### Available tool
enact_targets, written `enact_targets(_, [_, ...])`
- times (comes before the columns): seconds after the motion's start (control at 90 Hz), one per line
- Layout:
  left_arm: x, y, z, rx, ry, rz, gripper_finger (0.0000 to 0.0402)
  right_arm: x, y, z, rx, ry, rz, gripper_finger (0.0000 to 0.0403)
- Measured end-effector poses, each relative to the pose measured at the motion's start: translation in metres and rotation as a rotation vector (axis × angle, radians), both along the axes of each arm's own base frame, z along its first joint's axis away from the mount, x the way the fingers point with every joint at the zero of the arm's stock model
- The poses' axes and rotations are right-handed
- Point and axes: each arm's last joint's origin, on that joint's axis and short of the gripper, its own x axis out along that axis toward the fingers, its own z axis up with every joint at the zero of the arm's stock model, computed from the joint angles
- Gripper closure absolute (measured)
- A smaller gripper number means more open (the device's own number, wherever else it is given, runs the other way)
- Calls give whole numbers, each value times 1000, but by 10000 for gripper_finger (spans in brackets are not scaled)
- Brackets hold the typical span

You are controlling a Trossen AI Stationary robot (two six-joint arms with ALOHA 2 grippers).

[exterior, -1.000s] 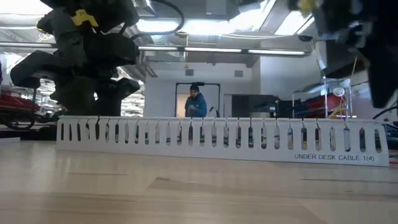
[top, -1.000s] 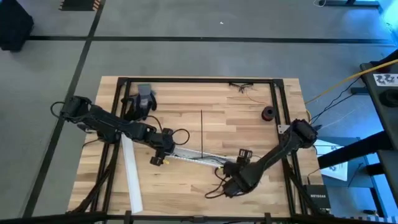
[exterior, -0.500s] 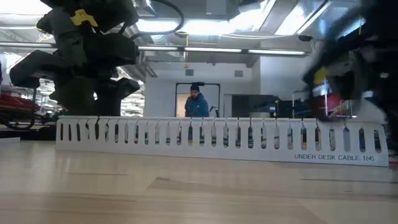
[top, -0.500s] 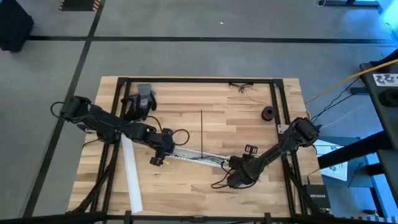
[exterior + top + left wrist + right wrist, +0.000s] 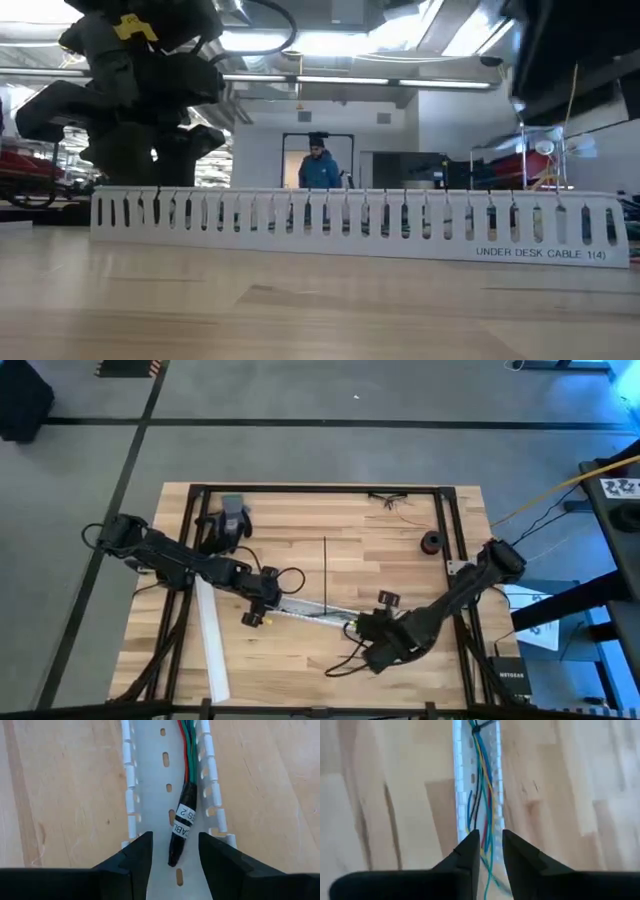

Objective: Ziptie cables
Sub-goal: Put the zip tied cable wires into the white cable duct

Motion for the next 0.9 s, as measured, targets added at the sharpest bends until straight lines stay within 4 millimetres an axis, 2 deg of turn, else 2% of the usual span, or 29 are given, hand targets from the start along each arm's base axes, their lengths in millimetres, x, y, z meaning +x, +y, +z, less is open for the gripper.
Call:
enact_targets(0.2, [0,0,0,-1,3,3,247,-2,-17,-34,79,89,-37,397])
enact_targets(0.389, [0,0,0,-2,5,2,247,-11,-17,-69,231,125,-23,395])
enact_targets(0.533, [0,0,0,-5,-2,0,247,-20,-25,-83,201,145,-102,400])
enact_targets(0.689, [0,0,0,-3,-2,-1,247,-17,-25,-73,182,173,-103,400])
enact_targets(0.9, [0,0,0,0,-2,-2,247,-7,-18,-23,133,224,-50,402])
